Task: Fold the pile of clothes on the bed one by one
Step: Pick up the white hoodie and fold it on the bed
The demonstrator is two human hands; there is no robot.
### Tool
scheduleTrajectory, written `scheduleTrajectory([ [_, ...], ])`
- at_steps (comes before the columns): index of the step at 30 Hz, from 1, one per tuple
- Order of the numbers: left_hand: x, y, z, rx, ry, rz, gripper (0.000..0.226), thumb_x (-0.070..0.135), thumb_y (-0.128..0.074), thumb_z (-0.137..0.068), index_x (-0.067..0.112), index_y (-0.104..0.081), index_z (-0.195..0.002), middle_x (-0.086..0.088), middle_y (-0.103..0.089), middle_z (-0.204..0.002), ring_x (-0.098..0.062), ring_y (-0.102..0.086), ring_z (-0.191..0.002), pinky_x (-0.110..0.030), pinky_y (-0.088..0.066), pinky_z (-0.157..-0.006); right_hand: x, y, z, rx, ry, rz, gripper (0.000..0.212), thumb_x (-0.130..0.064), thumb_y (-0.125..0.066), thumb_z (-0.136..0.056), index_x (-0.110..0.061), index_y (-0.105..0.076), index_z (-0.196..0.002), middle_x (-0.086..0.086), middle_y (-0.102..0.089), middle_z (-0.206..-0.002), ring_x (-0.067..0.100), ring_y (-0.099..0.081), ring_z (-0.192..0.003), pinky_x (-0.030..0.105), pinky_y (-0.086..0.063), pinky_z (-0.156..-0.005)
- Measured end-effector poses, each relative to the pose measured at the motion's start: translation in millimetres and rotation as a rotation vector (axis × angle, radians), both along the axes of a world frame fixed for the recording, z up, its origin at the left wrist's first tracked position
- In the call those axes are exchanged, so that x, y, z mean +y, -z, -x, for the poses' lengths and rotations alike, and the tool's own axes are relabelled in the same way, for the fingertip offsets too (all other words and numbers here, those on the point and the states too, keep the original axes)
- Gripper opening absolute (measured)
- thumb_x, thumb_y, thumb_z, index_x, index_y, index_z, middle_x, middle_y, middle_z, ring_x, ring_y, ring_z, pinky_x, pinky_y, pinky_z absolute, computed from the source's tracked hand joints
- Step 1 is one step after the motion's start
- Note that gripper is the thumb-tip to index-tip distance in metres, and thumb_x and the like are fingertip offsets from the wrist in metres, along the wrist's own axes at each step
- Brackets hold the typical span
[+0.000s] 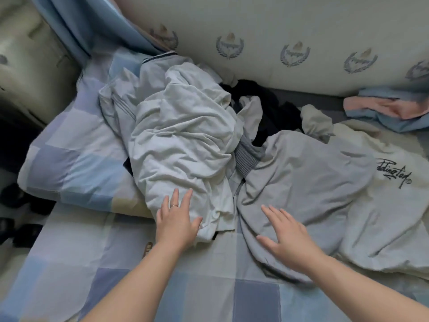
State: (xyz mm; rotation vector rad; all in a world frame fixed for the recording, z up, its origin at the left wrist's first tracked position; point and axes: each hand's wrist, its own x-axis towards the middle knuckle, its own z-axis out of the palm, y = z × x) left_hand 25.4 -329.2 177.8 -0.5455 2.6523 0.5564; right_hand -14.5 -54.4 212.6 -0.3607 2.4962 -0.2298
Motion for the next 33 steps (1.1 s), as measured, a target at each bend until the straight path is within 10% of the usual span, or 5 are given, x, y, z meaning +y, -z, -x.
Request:
scheduleTrajectory([
  [7, -58.5, 114.4, 92.2, 0.001, -0.173, 0.159, 0.097, 0.069, -0.058, -0.087, 0.05, 0.01, -0.154, 0.006, 0.028, -0.164, -0.038, 0.019, -0.151, -0.065, -0.003, -0.119, -58.5, 111.5, 123.2, 0.088, -0.189, 0.1, 0.088, -0.062, -0.052, -0.092, -0.046, 0.006, -0.156, -0.013, -0.002, -0.168, 0.016, 0.0, -0.155, 0.042, -0.016, -0.124],
  [12, -80.9, 210.9, 108.8, 0.063, -0.249, 0.087, 0.075, 0.073, -0.04, -0.092, 0.055, -0.002, -0.154, 0.012, 0.015, -0.167, -0.029, 0.016, -0.153, -0.065, 0.003, -0.117, -133.9, 191.0, 190.6, 0.261, -0.349, 0.117, 0.095, -0.058, -0.062, -0.089, -0.054, 0.008, -0.153, -0.01, 0.023, -0.165, 0.029, 0.017, -0.153, 0.062, -0.01, -0.12],
  [16, -89.3, 236.0, 113.1, 0.224, -0.265, 0.139, 0.057, 0.059, -0.037, -0.1, 0.057, -0.015, -0.152, 0.013, 0.005, -0.168, -0.024, 0.013, -0.154, -0.063, 0.006, -0.117, -183.4, 239.7, 217.6, 0.199, -0.38, 0.257, 0.094, -0.053, -0.072, -0.083, -0.053, -0.011, -0.155, 0.002, 0.008, -0.167, 0.038, -0.006, -0.15, 0.054, -0.021, -0.118],
  [28, -100.0, 231.1, 124.4, 0.274, -0.298, 0.056, 0.041, 0.043, -0.028, -0.108, 0.057, -0.037, -0.145, 0.018, -0.007, -0.167, -0.02, 0.011, -0.154, -0.058, 0.015, -0.117, -197.9, 249.6, 226.3, 0.166, -0.414, 0.042, 0.052, -0.038, -0.029, -0.104, -0.057, -0.015, -0.15, -0.008, -0.006, -0.166, 0.04, -0.023, -0.144, 0.057, -0.038, -0.107],
  [33, -84.9, 171.7, 88.7, 0.257, -0.418, -0.368, 0.042, 0.036, -0.03, -0.11, 0.031, -0.044, -0.149, 0.0, -0.019, -0.167, -0.021, -0.002, -0.156, -0.05, -0.001, -0.124, -167.3, 175.0, 175.9, 0.224, -0.468, -0.038, 0.032, -0.039, -0.031, -0.107, -0.043, -0.05, -0.132, -0.011, -0.052, -0.098, 0.026, -0.05, -0.117, 0.043, -0.042, -0.089],
])
